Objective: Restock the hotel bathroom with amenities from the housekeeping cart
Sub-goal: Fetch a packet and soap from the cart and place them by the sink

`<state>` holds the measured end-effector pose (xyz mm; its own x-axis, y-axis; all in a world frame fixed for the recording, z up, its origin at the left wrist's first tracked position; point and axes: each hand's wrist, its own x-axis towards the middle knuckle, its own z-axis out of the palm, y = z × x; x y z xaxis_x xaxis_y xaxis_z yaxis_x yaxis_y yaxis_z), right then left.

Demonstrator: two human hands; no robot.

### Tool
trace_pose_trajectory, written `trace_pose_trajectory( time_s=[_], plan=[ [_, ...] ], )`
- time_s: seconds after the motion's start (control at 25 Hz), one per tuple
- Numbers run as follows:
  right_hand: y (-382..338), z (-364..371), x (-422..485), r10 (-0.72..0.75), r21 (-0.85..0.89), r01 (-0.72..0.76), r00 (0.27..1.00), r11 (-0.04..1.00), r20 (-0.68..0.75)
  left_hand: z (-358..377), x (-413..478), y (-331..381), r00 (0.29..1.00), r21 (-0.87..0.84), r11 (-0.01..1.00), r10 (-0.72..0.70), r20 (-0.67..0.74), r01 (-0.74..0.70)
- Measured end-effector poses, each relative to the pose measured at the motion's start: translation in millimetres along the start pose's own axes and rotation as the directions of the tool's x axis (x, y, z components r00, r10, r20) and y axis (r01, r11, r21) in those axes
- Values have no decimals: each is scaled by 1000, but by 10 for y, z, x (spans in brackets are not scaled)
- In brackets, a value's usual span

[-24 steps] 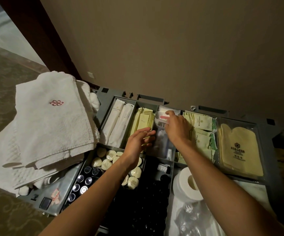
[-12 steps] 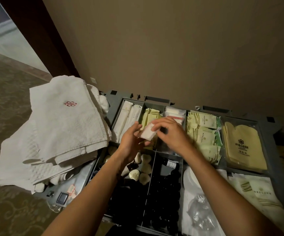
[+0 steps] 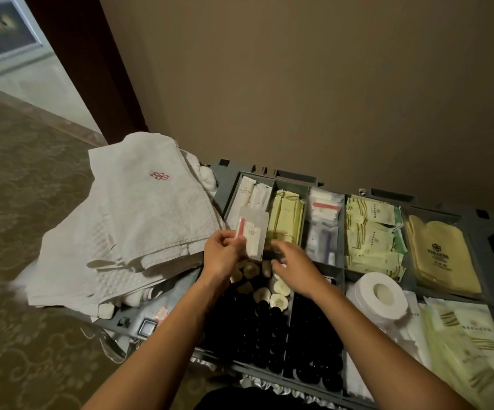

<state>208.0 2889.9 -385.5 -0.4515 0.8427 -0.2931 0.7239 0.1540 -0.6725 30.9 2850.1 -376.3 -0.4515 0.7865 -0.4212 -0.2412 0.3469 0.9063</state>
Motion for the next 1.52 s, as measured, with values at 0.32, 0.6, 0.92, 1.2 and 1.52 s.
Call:
trace_pose_trajectory(
  time_s=[0.32,0.6,0.92,1.2,1.52],
  plan=[
    [-46,393,-93,-175,-417,92,971,904,-165,-146,-61,-65,997,45,998,-48,65,46],
    [-56,504,-90,1,-372,18,999,928,51,-252,-35,-70,996,105,994,-18,89,9],
    [-29,576,-20,87,-354,-74,996,932,19,-331,-73,-79,990,155,988,-21,140,-1],
    [-46,572,-71,94,1,-94,985,996,-143,-381,-112,-54,991,136,991,-19,131,1],
    [-276,425,-324,269,645,-66,937,762,-221,-391,-135,-27,991,96,995,-40,128,27]
  ],
)
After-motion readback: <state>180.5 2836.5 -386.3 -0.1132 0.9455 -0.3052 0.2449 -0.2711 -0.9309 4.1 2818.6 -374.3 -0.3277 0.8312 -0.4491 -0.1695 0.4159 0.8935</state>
